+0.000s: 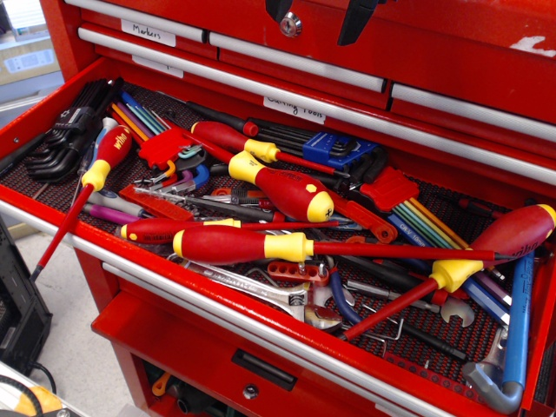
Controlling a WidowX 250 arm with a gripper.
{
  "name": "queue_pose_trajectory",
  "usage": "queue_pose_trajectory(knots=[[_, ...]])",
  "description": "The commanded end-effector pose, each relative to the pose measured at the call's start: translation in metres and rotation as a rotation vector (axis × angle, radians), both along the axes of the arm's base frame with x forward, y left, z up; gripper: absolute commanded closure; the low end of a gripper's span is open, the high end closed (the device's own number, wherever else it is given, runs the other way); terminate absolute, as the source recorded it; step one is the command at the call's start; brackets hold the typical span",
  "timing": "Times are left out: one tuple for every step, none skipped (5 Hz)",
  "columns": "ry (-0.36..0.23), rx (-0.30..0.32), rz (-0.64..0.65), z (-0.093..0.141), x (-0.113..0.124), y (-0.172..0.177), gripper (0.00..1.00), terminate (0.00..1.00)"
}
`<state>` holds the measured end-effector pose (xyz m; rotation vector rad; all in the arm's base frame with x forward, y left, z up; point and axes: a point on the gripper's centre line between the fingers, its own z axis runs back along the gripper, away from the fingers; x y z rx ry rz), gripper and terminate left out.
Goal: Pick up red srewdriver
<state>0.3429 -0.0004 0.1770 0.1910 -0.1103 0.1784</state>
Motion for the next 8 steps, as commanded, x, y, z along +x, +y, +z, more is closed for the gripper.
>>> queue_pose_trajectory(knots=[[0.000,0.000,0.000,0.000,0.000,0.000,0.00,0.00],[-0.074,-0.048,0.197,-0.011,-0.005,-0.009,0.00,0.00],[-0.151,-0.060,0.391,-0.022,-0.009,-0.014,0.00,0.00],[-0.221,-0.077,0.472,-0.037,-0.014,-0.012,0.00,0.00],[-0.330,-0.043,0.522,-0.056,-0.012,-0.012,0.00,0.00],[-0.355,-0.059,0.557,-0.070,-0.008,-0.009,0.00,0.00],[-0.357,-0.094,0.606,-0.088,-0.004,0.000,0.00,0.00],[-0.394,-0.088,0.631,-0.099,-0.005,0.007,0.00,0.00]])
